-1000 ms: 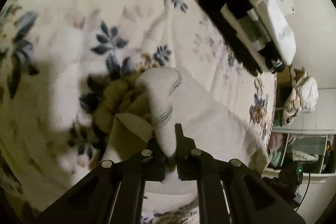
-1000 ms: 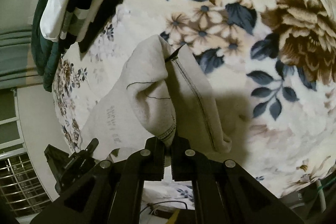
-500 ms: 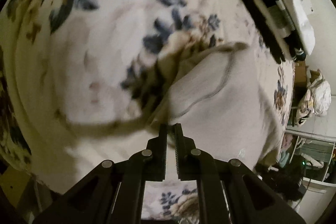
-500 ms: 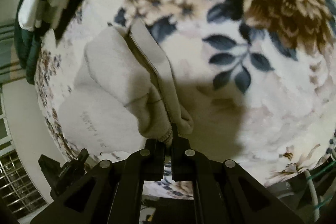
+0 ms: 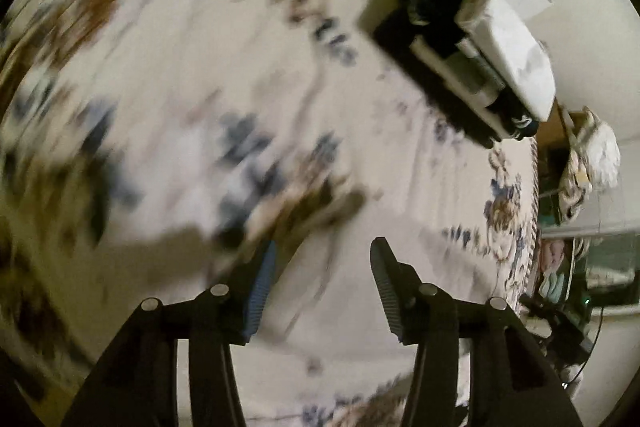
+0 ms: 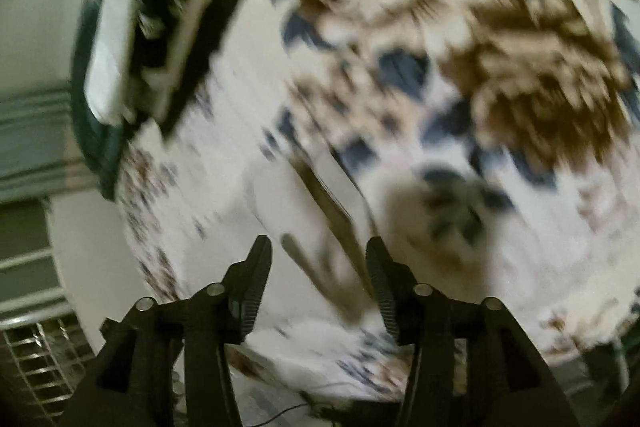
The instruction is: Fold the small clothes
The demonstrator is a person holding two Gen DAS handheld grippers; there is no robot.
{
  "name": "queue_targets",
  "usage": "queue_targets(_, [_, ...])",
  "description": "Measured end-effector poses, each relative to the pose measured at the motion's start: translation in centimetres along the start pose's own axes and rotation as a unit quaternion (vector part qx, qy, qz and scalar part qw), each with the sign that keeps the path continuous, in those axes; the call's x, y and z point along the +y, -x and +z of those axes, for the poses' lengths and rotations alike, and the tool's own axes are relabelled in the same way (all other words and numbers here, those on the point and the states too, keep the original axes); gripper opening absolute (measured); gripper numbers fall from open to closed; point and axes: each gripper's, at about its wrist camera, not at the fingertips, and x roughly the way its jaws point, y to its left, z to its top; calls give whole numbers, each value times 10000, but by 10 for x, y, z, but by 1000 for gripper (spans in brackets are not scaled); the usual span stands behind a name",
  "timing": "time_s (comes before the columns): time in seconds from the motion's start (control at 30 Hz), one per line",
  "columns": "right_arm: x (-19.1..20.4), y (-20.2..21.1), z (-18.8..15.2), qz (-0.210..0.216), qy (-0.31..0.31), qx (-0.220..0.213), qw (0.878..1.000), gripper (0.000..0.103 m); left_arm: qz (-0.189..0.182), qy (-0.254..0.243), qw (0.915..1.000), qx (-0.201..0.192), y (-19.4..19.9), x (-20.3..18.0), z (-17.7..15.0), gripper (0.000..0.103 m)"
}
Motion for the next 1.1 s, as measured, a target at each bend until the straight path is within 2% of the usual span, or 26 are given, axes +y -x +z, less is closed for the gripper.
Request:
queue_targets(0.07, [11, -10, 15, 58, 41, -72, 9999, 53, 131, -280, 9993, 230, -29, -16, 18, 48])
queue_targets(0.13, [22, -31, 28, 77, 127, 93, 9998, 53, 325, -643, 9961, 502, -62, -29, 25, 45])
queue_targets(0.2, [31, -48, 32, -19, 217, 228, 9995, 50, 435, -963, 9926, 591, -80, -36, 23, 11])
queue_targets(0.23, [36, -57, 33, -49, 370, 261, 9990, 30, 552, -1043, 9908, 663, -86, -37, 22, 3])
queue_targets(0.27, [41, -63, 33, -210, 499, 225, 9983, 20, 610, -1073, 9900, 682, -91, -34, 21, 3])
queue_targets(0.3, [42, -66, 31, -357, 593, 165, 9975, 14, 611, -1072, 9902, 662, -92, -32, 21, 3])
queue_targets(0.4, [34, -69, 33, -617, 541, -94, 9966, 10, 641, -902, 9915, 677, -98, -14, 23, 3])
queue_targets(0.5, [9, -77, 42, -732, 100, -135, 9972, 9, 589, -869, 9912, 805, -108, -5, 24, 4])
queue_targets(0.6, [2, -85, 43, -797, 56, -37, 9968, 10, 560, -937, 9902, 866, -107, -7, 25, 7])
queue_targets(0.67, [4, -85, 43, -780, 3, 22, 9970, 17, 583, -924, 9899, 903, -99, -10, 26, 10])
queue_targets(0.7, [5, -80, 43, -713, -27, 39, 9974, 27, 595, -936, 9901, 857, -93, -14, 27, 11])
queue_targets(0.73, [6, -75, 42, -625, -58, 45, 9980, 38, 618, -978, 9904, 762, -84, -17, 25, 16])
queue_targets(0.8, [9, -57, 36, -473, -57, -25, 9989, 49, 603, -1052, 9907, 614, -66, -23, 18, 22])
queue_targets(0.87, [13, -41, 28, -527, 79, -111, 9985, 50, 670, -1057, 9907, 529, -46, -30, 4, 32])
queue_targets(0.97, [17, -31, 7, -676, 274, -19, 9973, 51, 880, -1061, 9898, 368, -25, -37, -21, 35])
queue_targets(1.07, [15, -33, -15, -800, 382, 189, 9959, 51, 1309, -1085, 9850, 304, -19, -41, -47, 35])
queue_targets(1.1, [10, -31, -18, -823, 385, 243, 9956, 51, 1339, -1055, 9848, 337, -21, -42, -53, 35])
